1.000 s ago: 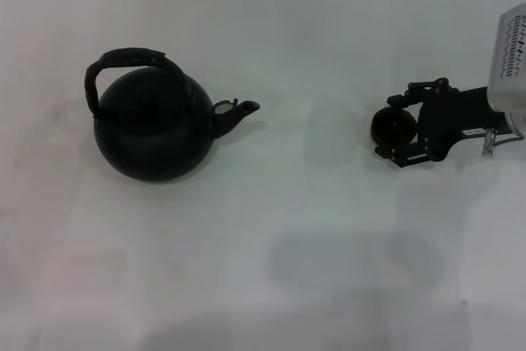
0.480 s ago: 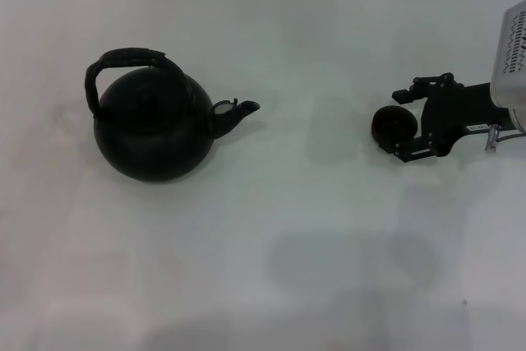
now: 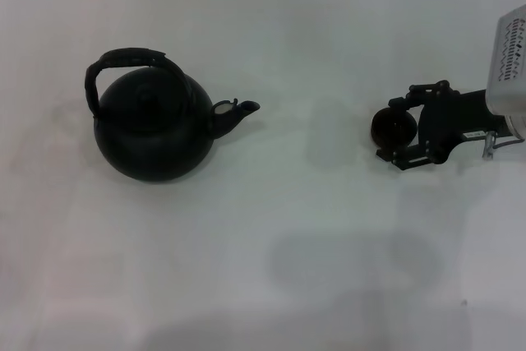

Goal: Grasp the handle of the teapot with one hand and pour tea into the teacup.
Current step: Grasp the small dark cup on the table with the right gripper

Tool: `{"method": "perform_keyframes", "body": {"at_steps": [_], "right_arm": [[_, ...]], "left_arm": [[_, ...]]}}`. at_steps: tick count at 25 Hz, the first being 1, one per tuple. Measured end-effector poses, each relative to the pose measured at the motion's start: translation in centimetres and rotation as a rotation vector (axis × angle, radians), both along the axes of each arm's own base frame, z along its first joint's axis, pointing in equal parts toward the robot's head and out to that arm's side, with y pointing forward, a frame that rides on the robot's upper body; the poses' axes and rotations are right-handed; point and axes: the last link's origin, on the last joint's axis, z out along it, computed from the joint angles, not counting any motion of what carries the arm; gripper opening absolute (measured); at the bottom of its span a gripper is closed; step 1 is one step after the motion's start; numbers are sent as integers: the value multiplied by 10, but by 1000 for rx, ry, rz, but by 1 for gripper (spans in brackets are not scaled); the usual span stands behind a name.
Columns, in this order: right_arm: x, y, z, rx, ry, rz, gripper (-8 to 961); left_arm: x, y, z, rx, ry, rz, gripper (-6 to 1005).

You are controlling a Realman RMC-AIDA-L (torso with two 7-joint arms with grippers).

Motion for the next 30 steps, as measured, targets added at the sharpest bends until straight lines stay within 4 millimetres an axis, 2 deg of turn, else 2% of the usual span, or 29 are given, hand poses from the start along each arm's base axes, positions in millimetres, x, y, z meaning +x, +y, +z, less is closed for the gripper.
{"method": "perform_keyframes", "body": {"at_steps": [14,19,22,30], "right_arm": [[0,-2,-3,-11,0,-2,834],[-1,-3,-5,-17,2,1,736],[-2,-3,-5,-22,7,4,738],[-19,0,11,-10,50,8,745]], "left_arm": [[-2,-3,0,0,1,8,619],[-1,-5,1,5,2,3,619],[-1,-6,1,6,3,3,619],[-1,-6,1,4,3,4,619]]}}
